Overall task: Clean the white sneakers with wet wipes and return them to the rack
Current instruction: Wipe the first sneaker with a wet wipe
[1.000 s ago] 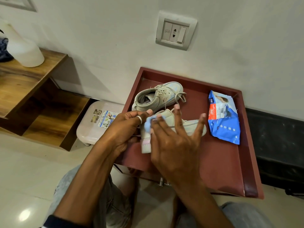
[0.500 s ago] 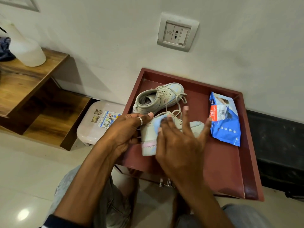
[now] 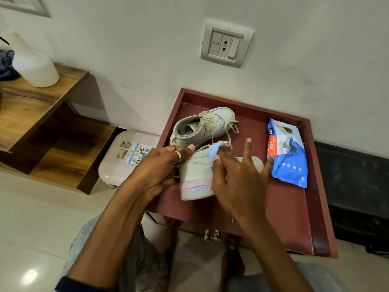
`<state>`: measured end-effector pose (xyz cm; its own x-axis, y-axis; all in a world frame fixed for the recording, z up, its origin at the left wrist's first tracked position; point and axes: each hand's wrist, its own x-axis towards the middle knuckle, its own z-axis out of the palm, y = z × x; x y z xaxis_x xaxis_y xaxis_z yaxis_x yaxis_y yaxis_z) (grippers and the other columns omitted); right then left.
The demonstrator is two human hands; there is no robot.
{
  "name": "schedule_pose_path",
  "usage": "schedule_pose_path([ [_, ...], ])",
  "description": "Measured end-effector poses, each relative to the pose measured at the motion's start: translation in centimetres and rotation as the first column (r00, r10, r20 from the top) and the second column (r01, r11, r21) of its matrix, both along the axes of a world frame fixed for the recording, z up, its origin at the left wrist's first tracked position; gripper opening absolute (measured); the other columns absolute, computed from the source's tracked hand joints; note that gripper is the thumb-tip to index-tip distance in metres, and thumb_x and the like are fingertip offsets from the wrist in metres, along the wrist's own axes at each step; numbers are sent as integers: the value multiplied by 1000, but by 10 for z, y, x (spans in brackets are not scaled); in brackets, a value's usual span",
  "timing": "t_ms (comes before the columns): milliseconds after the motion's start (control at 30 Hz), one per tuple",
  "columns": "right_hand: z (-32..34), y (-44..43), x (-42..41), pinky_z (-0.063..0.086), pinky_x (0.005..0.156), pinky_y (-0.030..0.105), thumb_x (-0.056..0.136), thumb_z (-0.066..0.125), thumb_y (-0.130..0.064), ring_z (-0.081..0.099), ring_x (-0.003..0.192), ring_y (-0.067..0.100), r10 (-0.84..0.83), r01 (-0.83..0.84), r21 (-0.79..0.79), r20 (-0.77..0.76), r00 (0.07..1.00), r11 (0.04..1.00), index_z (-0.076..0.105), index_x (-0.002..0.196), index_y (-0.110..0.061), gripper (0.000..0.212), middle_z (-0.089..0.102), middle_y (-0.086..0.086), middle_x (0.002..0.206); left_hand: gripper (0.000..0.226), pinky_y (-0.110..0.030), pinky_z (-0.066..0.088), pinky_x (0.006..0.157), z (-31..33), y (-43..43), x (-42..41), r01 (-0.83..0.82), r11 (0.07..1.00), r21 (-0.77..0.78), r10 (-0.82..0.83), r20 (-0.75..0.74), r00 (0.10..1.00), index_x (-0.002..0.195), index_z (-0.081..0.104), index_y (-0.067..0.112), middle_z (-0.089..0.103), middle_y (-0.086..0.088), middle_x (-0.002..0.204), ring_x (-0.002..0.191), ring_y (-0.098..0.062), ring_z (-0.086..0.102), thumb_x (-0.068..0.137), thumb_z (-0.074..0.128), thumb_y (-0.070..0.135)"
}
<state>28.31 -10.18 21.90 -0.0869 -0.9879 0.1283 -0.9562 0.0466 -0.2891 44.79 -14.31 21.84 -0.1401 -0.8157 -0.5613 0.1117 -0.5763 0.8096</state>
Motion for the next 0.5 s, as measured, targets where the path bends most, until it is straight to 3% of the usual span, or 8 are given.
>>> schedule_pose_path([
  [67, -1, -5, -4, 6, 111, 71, 97, 31, -39, 15, 150, 24, -79, 75, 45, 115, 990, 996, 66, 114, -29, 40, 68, -1, 122, 40, -41, 61, 81, -1, 0, 1, 4, 1000, -3, -4, -1, 1000, 114, 70, -1, 76, -16, 108, 86, -26, 73, 89, 73, 31],
  [200, 4, 23, 30, 8, 107, 74, 95, 41, -33, 20, 149, 28, 191, -200, -94, -97, 977, 975, 60, 130, -22, 41, 57, -3, 140, 39, -35, 59, 73, -1, 0, 0, -22, 1000, 2, 22, -18, 1000, 108, 71, 4, 73, -18, 93, 73, -22, 68, 81, 76, 32],
  [300, 1, 31, 37, 8, 106, 75, 94, 45, -33, 23, 147, 28, 293, -312, -158, -134, 947, 937, 62, 130, -22, 41, 55, -4, 141, 23, -28, 57, 62, -3, -1, -1, -53, 999, -1, 53, -33, 998, 103, 72, 0, 73, -10, 89, 65, -16, 66, 92, 69, 20],
  [400, 0, 10, 13, 7, 107, 74, 96, 40, -35, 25, 147, 26, 131, -141, -116, -88, 987, 983, 63, 125, -29, 38, 62, -10, 132, 27, -42, 58, 82, -3, -1, -1, -46, 999, -12, 46, -1, 999, 105, 71, 0, 74, -18, 96, 77, -25, 70, 92, 70, 24],
  [500, -1, -5, -5, 6, 110, 72, 98, 35, -36, 20, 149, 24, -51, 50, 10, 83, 995, 999, 66, 105, -30, 32, 70, -2, 116, 34, -53, 55, 95, 2, 0, -1, -24, 1000, -9, 24, 1, 1000, 107, 71, -2, 75, -20, 108, 94, -32, 71, 89, 73, 27],
])
